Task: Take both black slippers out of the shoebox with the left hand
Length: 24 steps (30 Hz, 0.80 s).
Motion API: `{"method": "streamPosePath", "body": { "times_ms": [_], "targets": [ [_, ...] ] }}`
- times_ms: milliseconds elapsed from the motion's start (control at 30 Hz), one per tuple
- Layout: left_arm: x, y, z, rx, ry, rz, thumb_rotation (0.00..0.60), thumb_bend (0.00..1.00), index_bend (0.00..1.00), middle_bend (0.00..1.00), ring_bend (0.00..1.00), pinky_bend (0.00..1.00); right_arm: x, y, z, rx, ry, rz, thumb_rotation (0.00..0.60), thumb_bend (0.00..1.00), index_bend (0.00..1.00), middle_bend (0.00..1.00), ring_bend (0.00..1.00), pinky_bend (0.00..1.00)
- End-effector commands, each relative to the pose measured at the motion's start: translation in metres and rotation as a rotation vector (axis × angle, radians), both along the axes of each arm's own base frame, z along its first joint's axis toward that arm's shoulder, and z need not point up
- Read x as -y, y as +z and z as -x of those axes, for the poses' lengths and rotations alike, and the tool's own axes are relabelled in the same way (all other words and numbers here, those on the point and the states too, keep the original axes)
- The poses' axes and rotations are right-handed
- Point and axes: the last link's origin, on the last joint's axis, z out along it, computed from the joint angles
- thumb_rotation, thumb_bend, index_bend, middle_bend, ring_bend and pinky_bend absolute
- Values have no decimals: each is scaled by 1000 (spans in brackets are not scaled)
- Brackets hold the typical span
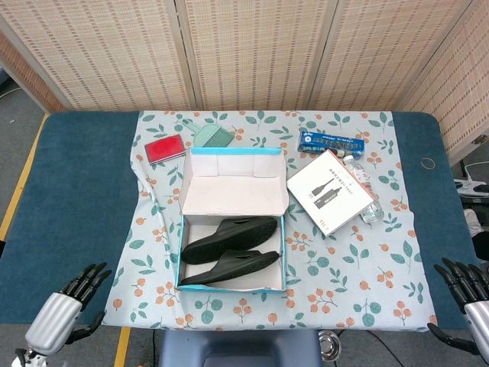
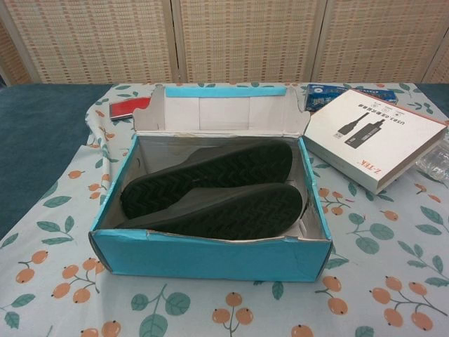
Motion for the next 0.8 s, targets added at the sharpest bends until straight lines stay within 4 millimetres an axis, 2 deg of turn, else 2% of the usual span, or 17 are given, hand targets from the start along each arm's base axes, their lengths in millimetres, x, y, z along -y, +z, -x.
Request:
{"method": "streamPosePath", "body": {
  "times_ms": [33,100,300,433,567,700,800],
  "targets": [
    [-17,-9,-28,0,-85,38,600,420,0,0,1,237,1,-3,-1,-8,1,0,518,114,0,0,0,0],
    [-28,-14,-43,27,-100,51,600,419,0,0,0,212,1,-6,-1,-19,0,-5,519,115,0,0,0,0],
    [-64,-40,-88,102,-132,126,600,418,0,0,0,219,4,-13,0,-51,-18,-5,517,114,0,0,0,0],
    [-88,-55,-118,134,-124,149,600,421,0,11,25,266,10,-17,3,-66,-44,-7,519,114,0,0,0,0],
    [-112,-70,-150,223,-106,195,600,419,9,98,99,341,16,-20,6,-72,-73,-17,519,115,0,0,0,0],
    [-132,-88,-171,246,-105,222,600,426,31,117,94,274,21,-21,9,-76,-96,-19,519,114,0,0,0,0],
    [-137,-103,-182,245,-111,255,600,421,31,117,85,280,23,-19,11,-74,-109,-5,520,115,0,0,0,0]
  ]
}}
